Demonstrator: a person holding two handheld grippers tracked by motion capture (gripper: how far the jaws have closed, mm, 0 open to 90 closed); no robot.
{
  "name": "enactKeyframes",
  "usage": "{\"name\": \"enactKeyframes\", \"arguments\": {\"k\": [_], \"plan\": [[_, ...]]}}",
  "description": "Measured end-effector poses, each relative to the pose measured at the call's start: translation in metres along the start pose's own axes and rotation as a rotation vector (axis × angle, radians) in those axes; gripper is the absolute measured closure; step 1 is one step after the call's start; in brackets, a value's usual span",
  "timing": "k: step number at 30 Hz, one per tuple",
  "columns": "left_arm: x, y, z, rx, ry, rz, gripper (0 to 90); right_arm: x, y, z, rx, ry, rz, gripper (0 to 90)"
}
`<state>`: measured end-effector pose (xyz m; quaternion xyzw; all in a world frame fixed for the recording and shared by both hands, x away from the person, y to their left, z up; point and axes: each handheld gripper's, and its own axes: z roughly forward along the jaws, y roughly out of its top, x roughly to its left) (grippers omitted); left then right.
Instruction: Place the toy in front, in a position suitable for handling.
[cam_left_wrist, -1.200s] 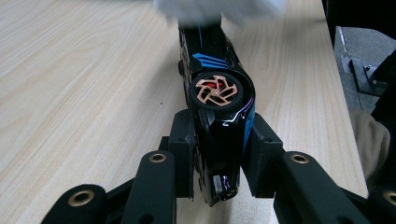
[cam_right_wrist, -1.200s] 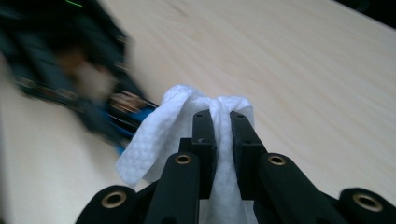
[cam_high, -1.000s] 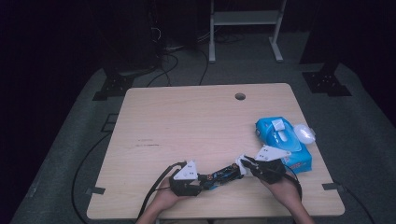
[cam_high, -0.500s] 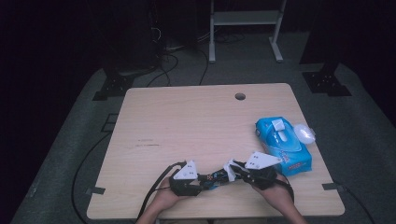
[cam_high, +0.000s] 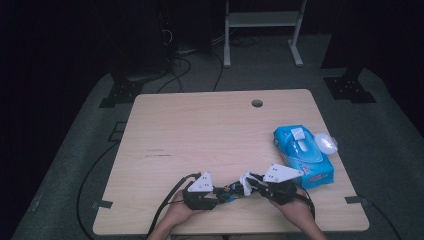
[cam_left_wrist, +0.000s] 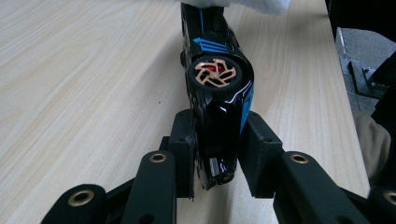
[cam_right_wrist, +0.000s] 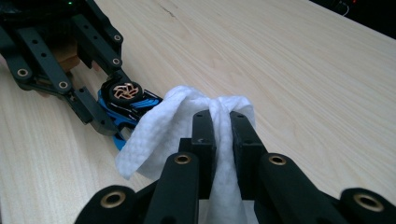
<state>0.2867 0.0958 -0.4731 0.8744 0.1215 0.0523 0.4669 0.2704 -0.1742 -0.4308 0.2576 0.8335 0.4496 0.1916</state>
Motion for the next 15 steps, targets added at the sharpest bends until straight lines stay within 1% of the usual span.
{"name": "enactKeyframes", "arguments": {"k": [1, 3, 4, 5, 6, 7, 8, 9, 10, 11, 13, 15], "plan": [[0.000, 0.000, 0.000, -0.002, 0.000, 0.002, 69.0, 0.000, 0.000, 0.000, 0.002, -0.003, 0.008, 81.8], [-0.001, 0.001, 0.001, -0.001, 0.003, 0.000, 69.5, 0.003, 0.002, 0.001, 0.007, -0.014, -0.001, 81.9], [-0.002, 0.002, 0.002, 0.002, 0.007, 0.006, 69.7, 0.006, 0.004, 0.002, 0.008, 0.001, 0.000, 81.9], [-0.002, 0.003, 0.003, 0.003, 0.007, 0.005, 69.8, 0.012, 0.007, 0.005, 0.002, 0.025, -0.006, 81.9], [-0.003, 0.004, 0.004, 0.003, 0.006, 0.010, 69.8, 0.015, 0.009, 0.007, 0.001, 0.035, -0.010, 81.9], [-0.003, 0.004, 0.005, 0.001, 0.006, 0.012, 69.8, 0.026, 0.014, 0.014, -0.004, 0.066, -0.032, 81.9], [-0.003, 0.004, 0.005, 0.002, 0.006, 0.012, 69.8, 0.032, 0.016, 0.018, -0.007, 0.068, -0.047, 81.9], [-0.003, 0.004, 0.004, 0.005, 0.005, 0.009, 69.8, 0.039, 0.019, 0.022, -0.008, 0.082, -0.063, 81.9], [-0.002, 0.003, 0.003, 0.003, 0.006, 0.007, 69.8, 0.042, 0.020, 0.024, -0.010, 0.083, -0.070, 81.9], [-0.001, 0.002, 0.002, 0.000, 0.004, 0.000, 69.9, 0.043, 0.021, 0.025, -0.010, 0.083, -0.078, 81.9], [-0.001, 0.001, 0.002, 0.000, 0.004, 0.000, 70.3, 0.037, 0.019, 0.023, -0.010, 0.096, -0.060, 82.0], [-0.001, 0.002, 0.003, -0.001, 0.003, -0.004, 70.3, 0.028, 0.016, 0.017, 0.002, 0.053, -0.052, 82.0]]}}
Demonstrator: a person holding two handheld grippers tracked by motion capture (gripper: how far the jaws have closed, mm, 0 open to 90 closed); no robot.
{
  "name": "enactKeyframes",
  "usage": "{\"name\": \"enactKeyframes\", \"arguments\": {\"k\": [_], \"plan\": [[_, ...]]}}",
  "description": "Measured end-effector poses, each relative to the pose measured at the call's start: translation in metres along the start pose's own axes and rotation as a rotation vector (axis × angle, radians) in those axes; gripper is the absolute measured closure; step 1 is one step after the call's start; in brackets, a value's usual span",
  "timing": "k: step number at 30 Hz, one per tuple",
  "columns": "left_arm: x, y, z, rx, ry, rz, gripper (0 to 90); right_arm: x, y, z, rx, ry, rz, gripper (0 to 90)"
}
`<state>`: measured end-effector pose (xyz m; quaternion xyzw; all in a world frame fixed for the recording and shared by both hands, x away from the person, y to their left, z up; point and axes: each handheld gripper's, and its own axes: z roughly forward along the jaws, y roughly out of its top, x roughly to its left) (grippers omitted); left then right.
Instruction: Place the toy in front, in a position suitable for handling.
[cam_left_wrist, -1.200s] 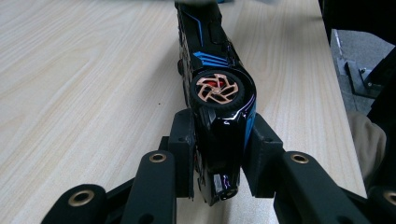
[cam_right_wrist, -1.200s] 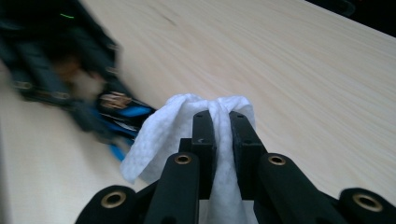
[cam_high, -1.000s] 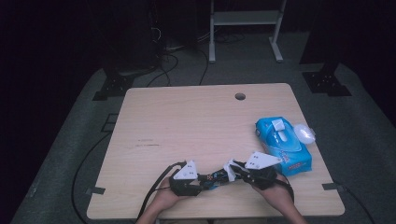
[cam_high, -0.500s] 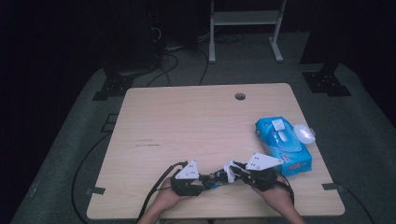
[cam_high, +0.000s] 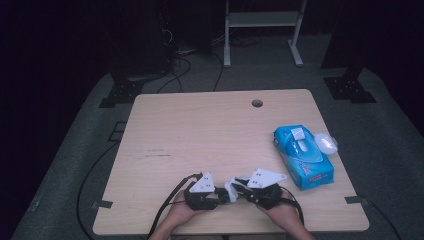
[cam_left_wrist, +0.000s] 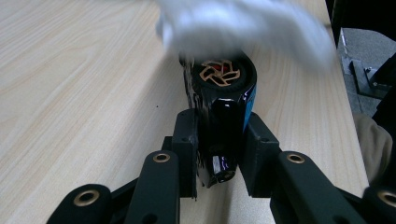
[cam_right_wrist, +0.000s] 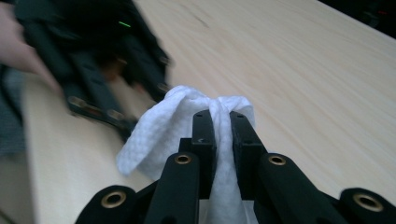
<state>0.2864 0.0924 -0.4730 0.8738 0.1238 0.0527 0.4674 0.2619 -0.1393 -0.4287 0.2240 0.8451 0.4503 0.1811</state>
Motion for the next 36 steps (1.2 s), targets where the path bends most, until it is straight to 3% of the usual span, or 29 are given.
{"name": "enactKeyframes", "arguments": {"k": [3, 5, 7, 8, 10, 11, 13, 15, 17, 20, 22, 25, 27, 28, 30, 36], "plan": [[0.001, 0.000, 0.001, -0.001, 0.000, -0.001, 70.3, -0.017, -0.009, -0.011, 0.008, -0.061, 0.052, 82.0], [0.000, 0.001, 0.002, -0.002, 0.003, -0.002, 70.3, -0.020, -0.011, -0.013, 0.001, -0.061, 0.079, 82.0], [-0.001, 0.002, 0.002, -0.002, 0.001, -0.002, 70.3, -0.015, -0.009, -0.011, -0.002, -0.045, 0.074, 82.0], [0.000, 0.002, 0.003, -0.001, 0.001, 0.001, 70.3, -0.009, -0.006, -0.006, -0.015, -0.010, 0.076, 82.0], [-0.001, 0.002, 0.002, 0.001, 0.001, 0.003, 70.3, 0.003, -0.001, 0.002, -0.028, 0.016, 0.039, 81.9], [-0.001, 0.001, 0.002, -0.001, 0.001, 0.002, 70.3, 0.005, 0.001, 0.004, -0.031, 0.059, 0.045, 81.8], [0.000, 0.001, 0.002, 0.000, 0.001, -0.003, 70.3, 0.005, 0.002, 0.007, -0.030, 0.075, 0.051, 81.9], [0.000, 0.001, 0.002, 0.000, 0.002, 0.000, 70.4, -0.001, 0.000, 0.004, -0.025, 0.059, 0.060, 81.9], [0.000, 0.001, 0.002, -0.005, 0.002, -0.005, 70.3, -0.011, -0.005, -0.002, -0.008, 0.003, 0.064, 82.0], [0.001, 0.000, 0.002, -0.006, 0.001, -0.006, 70.3, -0.027, -0.014, -0.010, -0.014, -0.035, 0.125, 82.0], [0.001, 0.000, 0.002, -0.005, 0.000, -0.002, 70.3, -0.025, -0.013, -0.010, -0.016, -0.041, 0.129, 82.0], [0.000, 0.001, 0.002, -0.003, 0.003, -0.003, 70.4, -0.012, -0.009, -0.004, -0.022, -0.003, 0.094, 81.9], [0.000, -0.001, 0.001, -0.004, 0.001, -0.006, 70.4, -0.002, -0.005, 0.000, -0.018, -0.013, 0.055, 81.8], [0.000, -0.001, 0.001, -0.004, 0.004, -0.006, 70.4, -0.004, -0.004, 0.000, -0.010, -0.004, 0.043, 81.9], [-0.001, -0.001, 0.002, 0.000, 0.011, -0.002, 70.7, -0.011, -0.006, -0.003, -0.007, -0.004, 0.068, 81.9], [0.000, -0.001, 0.002, 0.003, 0.009, 0.003, 70.9, -0.033, -0.018, -0.021, 0.014, -0.081, 0.095, 81.8]]}}
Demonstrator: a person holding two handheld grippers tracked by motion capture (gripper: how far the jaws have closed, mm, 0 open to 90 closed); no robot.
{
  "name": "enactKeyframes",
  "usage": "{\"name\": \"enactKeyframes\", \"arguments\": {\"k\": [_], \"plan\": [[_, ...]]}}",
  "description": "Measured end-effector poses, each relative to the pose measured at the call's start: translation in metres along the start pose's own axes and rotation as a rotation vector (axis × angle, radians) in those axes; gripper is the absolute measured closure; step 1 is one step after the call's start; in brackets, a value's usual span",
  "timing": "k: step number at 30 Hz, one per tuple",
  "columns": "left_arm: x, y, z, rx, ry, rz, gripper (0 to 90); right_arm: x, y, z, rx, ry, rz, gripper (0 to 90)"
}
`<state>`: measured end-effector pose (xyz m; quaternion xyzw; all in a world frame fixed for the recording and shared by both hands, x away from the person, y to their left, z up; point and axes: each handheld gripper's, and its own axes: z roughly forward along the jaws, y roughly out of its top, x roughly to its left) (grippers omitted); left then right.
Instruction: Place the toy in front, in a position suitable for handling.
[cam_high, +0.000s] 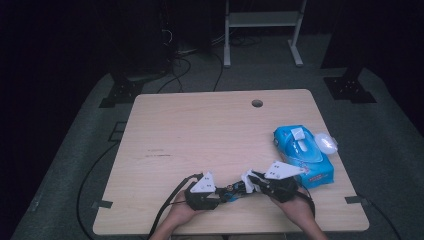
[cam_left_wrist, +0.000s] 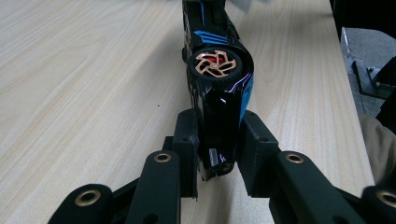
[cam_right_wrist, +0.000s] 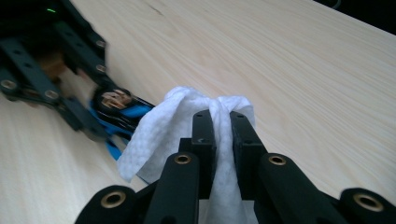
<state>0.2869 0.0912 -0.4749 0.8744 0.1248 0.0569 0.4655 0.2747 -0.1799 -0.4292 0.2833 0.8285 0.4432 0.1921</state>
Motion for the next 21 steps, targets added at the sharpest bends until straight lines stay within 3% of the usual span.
{"name": "enactKeyframes", "arguments": {"k": [5, 12, 17, 21], "plan": [[0.000, 0.001, 0.000, 0.003, -0.001, 0.003, 70.9, -0.016, -0.007, -0.011, 0.012, -0.049, 0.015, 81.7], [0.002, 0.000, -0.001, 0.007, 0.001, 0.001, 70.9, -0.020, -0.008, -0.013, 0.029, -0.085, 0.011, 81.6], [0.003, 0.000, -0.002, 0.006, 0.002, -0.006, 70.9, -0.013, -0.005, -0.011, -0.002, -0.045, 0.020, 81.6], [0.003, 0.000, -0.002, 0.005, 0.003, -0.008, 70.9, 0.001, 0.002, -0.003, 0.001, 0.006, -0.032, 81.6]]}}
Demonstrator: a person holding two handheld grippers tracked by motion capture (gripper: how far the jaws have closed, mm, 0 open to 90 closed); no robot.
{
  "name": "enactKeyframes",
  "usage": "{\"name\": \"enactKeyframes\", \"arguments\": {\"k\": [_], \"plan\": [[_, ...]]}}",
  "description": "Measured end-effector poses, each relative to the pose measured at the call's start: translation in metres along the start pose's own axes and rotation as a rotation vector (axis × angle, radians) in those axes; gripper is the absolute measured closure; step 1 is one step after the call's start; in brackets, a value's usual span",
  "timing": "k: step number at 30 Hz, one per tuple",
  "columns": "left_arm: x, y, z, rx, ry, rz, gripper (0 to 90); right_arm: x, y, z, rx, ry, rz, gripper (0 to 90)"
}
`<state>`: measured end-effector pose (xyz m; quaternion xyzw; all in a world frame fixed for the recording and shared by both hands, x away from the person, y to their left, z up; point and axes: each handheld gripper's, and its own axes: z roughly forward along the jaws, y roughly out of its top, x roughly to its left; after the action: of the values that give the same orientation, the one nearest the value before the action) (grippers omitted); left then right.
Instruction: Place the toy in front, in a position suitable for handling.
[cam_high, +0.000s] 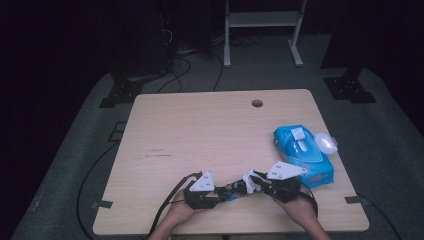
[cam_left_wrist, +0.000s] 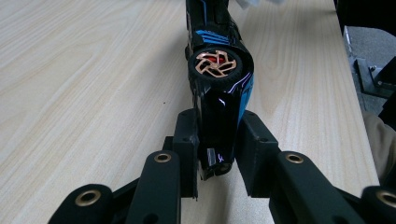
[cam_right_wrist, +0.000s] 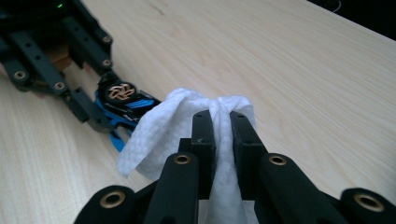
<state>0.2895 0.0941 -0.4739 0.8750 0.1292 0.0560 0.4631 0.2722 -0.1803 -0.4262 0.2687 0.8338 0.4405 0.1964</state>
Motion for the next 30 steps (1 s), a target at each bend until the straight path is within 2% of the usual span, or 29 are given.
{"name": "enactKeyframes", "arguments": {"k": [1, 4, 7, 9, 19, 24, 27, 30], "plan": [[0.000, 0.000, 0.000, -0.001, 0.000, -0.002, 70.9, 0.001, 0.000, 0.001, 0.005, -0.005, -0.012, 81.5], [0.001, 0.000, 0.000, -0.001, 0.000, -0.001, 70.9, -0.008, -0.003, -0.002, 0.010, -0.030, 0.006, 81.4], [0.001, 0.000, 0.000, -0.001, -0.002, 0.000, 70.9, -0.022, -0.009, -0.008, 0.017, -0.067, 0.065, 81.5], [0.002, -0.001, 0.000, -0.003, -0.001, -0.005, 70.9, -0.026, -0.012, -0.008, 0.026, -0.068, 0.081, 81.5], [0.011, -0.003, -0.008, 0.003, 0.035, -0.062, 65.5, -0.017, -0.011, -0.003, 0.012, -0.046, 0.082, 81.7], [0.013, -0.003, -0.011, 0.006, 0.031, -0.067, 64.4, -0.016, -0.010, 0.000, 0.006, -0.036, 0.090, 81.7], [0.014, -0.002, -0.012, -0.022, 0.021, -0.075, 63.2, -0.016, -0.011, -0.001, 0.007, -0.024, 0.102, 81.7], [0.013, 0.001, -0.014, -0.028, 0.023, -0.059, 64.3, -0.016, -0.011, 0.000, 0.010, -0.018, 0.103, 81.7]]}}
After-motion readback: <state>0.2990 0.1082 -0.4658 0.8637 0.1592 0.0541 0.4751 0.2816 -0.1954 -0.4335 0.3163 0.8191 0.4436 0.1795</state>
